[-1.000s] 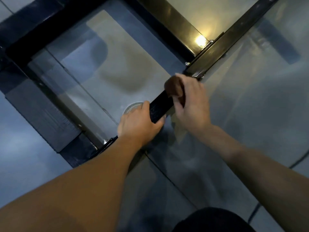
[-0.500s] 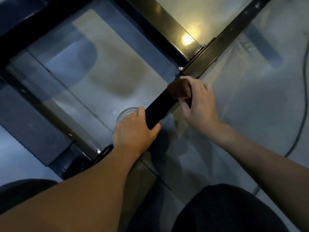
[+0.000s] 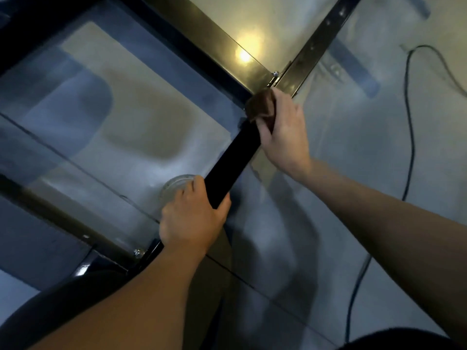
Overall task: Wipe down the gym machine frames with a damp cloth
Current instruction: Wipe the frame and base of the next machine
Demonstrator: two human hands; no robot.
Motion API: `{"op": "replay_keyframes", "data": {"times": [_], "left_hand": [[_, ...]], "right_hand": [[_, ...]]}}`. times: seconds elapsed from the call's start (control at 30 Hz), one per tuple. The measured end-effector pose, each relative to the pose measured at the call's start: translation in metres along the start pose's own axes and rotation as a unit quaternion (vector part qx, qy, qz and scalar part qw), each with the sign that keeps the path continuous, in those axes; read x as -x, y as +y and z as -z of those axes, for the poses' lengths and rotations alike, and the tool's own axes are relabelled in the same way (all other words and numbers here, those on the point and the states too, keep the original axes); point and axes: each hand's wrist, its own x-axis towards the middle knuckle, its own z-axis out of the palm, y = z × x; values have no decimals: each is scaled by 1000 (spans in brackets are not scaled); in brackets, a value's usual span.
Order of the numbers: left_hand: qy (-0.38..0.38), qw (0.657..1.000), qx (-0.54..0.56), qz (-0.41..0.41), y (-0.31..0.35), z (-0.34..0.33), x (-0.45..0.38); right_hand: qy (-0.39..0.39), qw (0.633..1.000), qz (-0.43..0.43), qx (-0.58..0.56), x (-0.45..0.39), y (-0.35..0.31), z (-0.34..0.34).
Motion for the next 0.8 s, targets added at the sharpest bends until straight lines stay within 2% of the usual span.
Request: {"op": "replay_keyframes", "data": {"times": [0.07,0.17,0.23,0.3,0.47,0.53,0.63,0.67,0.73,0.8], "left_hand": [[-8,1000,-6,6,1,0,-1],[-26,1000,3,7,2,4,0],[-47,999,1,13,2,7,-1],[-47,999,-7,11,4,9,1],[-40,999,-31,17,6,9,2],[-46,998,-32,27,5,9,1],[-54,997,-31,37,7,11,1],[-55,997,-30,34,6,11,0],[-47,997,-38,41,9,12,1],[-39,996,-57,51,11,11,2]], "right_hand": [[14,1000,-3,7,-7,-16,-8],[-63,995,80,7,28,-35,-8],[-90,991,103,2,50,-26,1],[-54,996,75,4,42,-10,5],[32,995,-94,-19,-7,-11,-7],[20,997,-74,-23,8,-32,-12],[-23,999,17,-25,42,-34,-6],[1,1000,8,-27,40,-26,-5],[42,996,-75,-38,13,-11,-4],[41,990,-130,-44,-23,-7,-8]]}}
